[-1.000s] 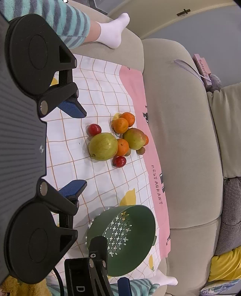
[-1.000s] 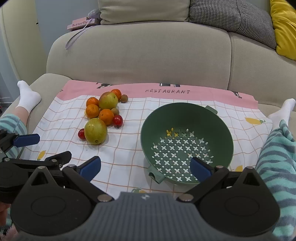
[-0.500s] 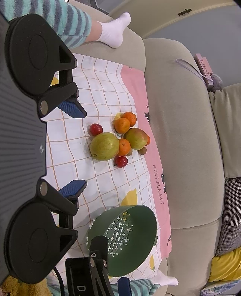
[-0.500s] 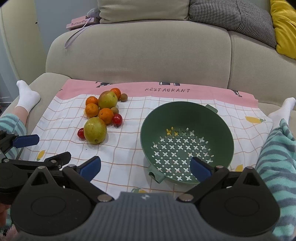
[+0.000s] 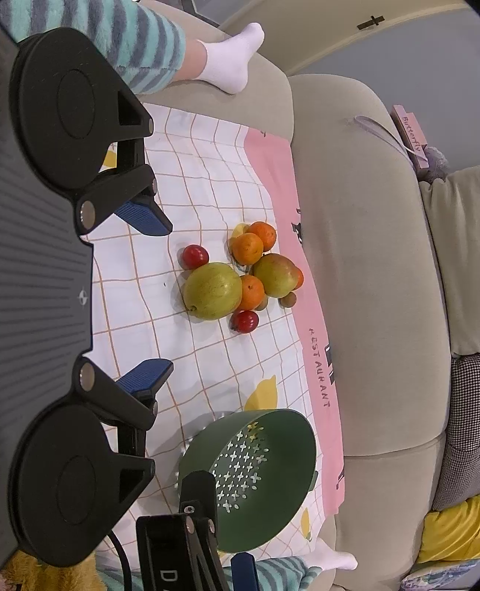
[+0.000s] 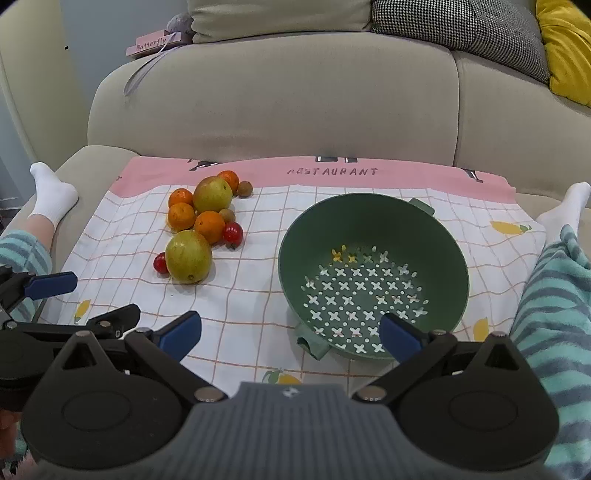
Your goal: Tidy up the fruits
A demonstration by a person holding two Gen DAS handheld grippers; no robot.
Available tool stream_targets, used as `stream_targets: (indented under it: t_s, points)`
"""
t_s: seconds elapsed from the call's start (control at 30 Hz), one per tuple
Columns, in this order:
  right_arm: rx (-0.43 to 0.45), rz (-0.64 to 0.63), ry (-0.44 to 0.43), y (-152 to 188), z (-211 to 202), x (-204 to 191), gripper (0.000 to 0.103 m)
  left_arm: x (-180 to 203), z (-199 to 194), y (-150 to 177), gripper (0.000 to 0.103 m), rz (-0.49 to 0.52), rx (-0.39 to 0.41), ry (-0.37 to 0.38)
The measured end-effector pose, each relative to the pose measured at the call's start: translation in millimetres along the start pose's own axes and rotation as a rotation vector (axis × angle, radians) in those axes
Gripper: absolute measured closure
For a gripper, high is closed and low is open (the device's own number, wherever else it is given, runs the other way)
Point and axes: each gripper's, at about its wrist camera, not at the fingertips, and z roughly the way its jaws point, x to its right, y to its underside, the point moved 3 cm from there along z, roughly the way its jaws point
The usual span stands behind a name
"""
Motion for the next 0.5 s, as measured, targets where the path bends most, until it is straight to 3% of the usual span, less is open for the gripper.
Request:
stream_targets:
  t_s: [0.5]
  points:
    - [0.001,-0.034,-0.027,-2,12,-7,0.004,-3,13,0,0.014,-0.001,0.001,0.039]
